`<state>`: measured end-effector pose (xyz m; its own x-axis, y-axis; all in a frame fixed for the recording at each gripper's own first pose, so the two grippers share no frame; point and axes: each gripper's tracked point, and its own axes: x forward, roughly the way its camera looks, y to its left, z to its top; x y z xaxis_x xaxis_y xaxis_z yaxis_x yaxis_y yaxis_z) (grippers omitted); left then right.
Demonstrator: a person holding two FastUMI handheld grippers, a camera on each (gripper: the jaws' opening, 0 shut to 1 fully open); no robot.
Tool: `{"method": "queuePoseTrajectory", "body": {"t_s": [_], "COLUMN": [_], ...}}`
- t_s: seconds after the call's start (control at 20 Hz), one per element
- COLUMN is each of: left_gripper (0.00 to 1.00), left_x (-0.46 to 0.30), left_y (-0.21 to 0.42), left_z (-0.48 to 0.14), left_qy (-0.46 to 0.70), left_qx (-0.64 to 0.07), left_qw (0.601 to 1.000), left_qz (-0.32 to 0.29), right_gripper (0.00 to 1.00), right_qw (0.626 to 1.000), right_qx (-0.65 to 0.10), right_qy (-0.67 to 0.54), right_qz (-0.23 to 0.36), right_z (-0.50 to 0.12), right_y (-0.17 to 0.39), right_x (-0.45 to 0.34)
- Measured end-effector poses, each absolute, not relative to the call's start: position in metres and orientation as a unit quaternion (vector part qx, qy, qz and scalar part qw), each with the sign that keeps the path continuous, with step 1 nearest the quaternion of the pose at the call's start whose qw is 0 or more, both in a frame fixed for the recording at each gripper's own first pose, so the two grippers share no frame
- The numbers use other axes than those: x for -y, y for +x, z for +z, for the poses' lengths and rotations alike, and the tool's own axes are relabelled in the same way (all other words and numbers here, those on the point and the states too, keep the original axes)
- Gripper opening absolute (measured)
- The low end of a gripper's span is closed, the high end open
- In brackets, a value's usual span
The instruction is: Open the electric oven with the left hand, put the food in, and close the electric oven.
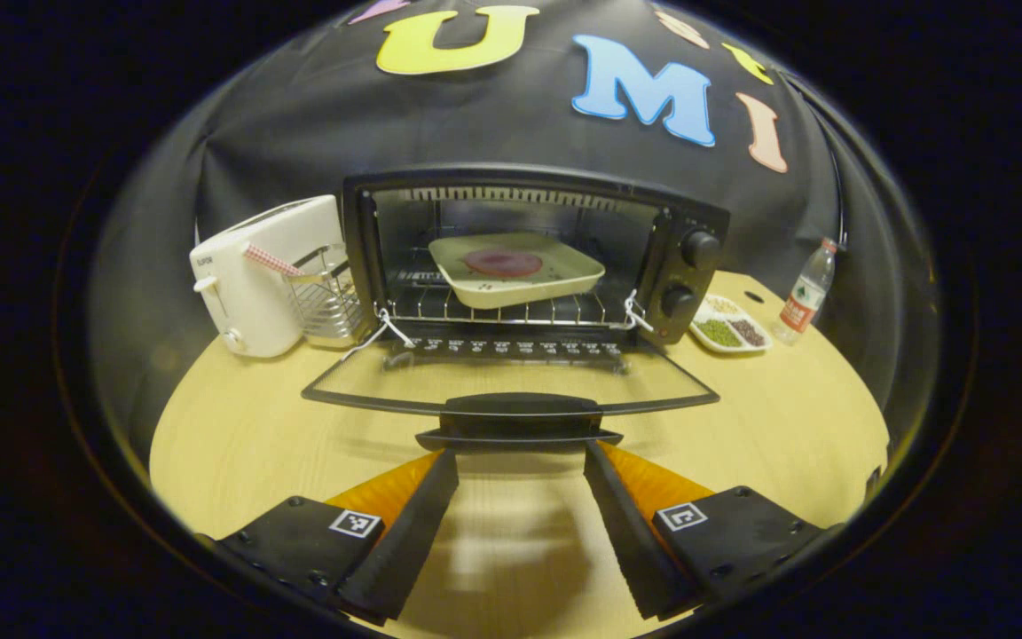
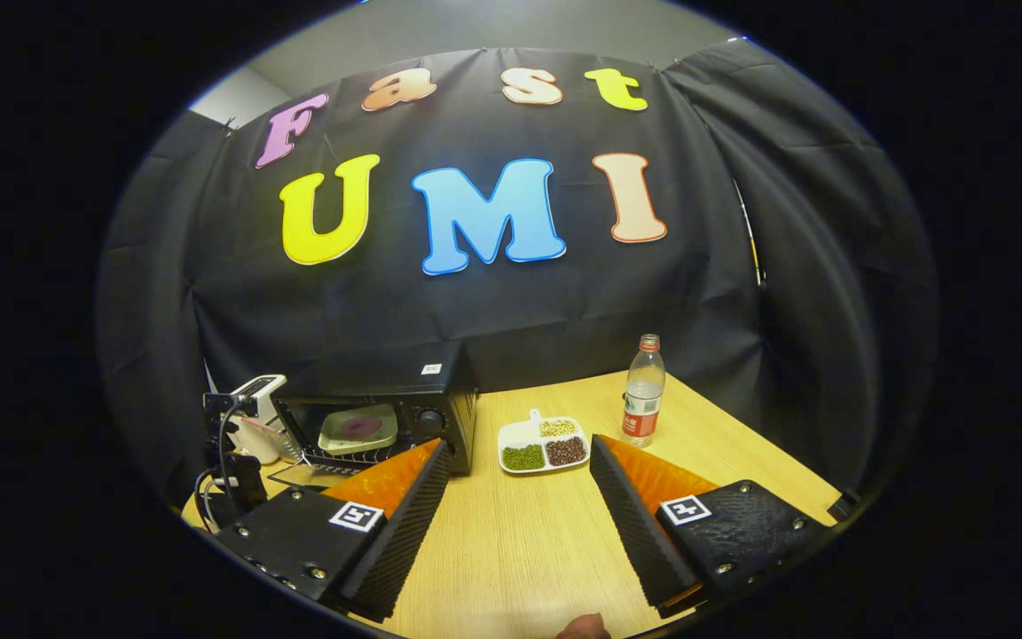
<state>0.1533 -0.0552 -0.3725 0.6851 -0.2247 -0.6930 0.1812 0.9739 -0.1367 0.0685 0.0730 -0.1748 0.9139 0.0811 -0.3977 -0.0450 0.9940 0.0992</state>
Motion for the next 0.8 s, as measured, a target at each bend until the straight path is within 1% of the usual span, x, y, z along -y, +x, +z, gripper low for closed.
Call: {"method": "queuePoseTrajectory", "body": {"t_s": [0.05,0.1,0.15,0.2,0.3,0.35,0.55,0.7,0.75,0.8], "left_gripper": [0.97,1.00,0.97,1.00,1.00,0.97,0.97,0.97,1.00,1.00], "left_x": [0.056,0.057,0.057,0.056,0.057,0.058,0.061,0.066,0.066,0.064], "left_y": [0.157,0.160,0.165,0.169,0.179,0.186,0.208,0.224,0.232,0.238], "left_z": [-0.365,-0.359,-0.351,-0.343,-0.328,-0.322,-0.303,-0.294,-0.288,-0.281], "left_qy": [-0.034,-0.038,-0.039,-0.037,-0.030,-0.028,-0.022,-0.030,-0.030,-0.028], "left_qx": [-0.376,-0.368,-0.359,-0.349,-0.332,-0.322,-0.291,-0.282,-0.275,-0.267], "left_qw": [0.920,0.922,0.926,0.930,0.936,0.939,0.949,0.950,0.952,0.954], "left_qz": [-0.109,-0.109,-0.110,-0.112,-0.114,-0.115,-0.120,-0.130,-0.131,-0.131], "right_gripper": [0.98,0.98,0.98,0.98,0.98,0.98,0.98,0.98,0.98,0.98], "right_qw": [0.977,0.978,0.978,0.979,0.980,0.980,0.979,0.979,0.979,0.980], "right_qx": [-0.204,-0.202,-0.197,-0.193,-0.188,-0.189,-0.194,-0.194,-0.194,-0.193], "right_qy": [0.044,0.044,0.045,0.043,0.036,0.035,0.035,0.035,0.037,0.038], "right_qz": [0.035,0.039,0.045,0.049,0.052,0.051,0.047,0.041,0.041,0.042], "right_z": [-0.174,-0.172,-0.169,-0.167,-0.164,-0.164,-0.167,-0.166,-0.166,-0.166], "right_y": [0.069,0.069,0.071,0.073,0.073,0.073,0.072,0.072,0.072,0.072], "right_x": [-0.075,-0.078,-0.081,-0.083,-0.085,-0.085,-0.084,-0.083,-0.083,-0.083]}}
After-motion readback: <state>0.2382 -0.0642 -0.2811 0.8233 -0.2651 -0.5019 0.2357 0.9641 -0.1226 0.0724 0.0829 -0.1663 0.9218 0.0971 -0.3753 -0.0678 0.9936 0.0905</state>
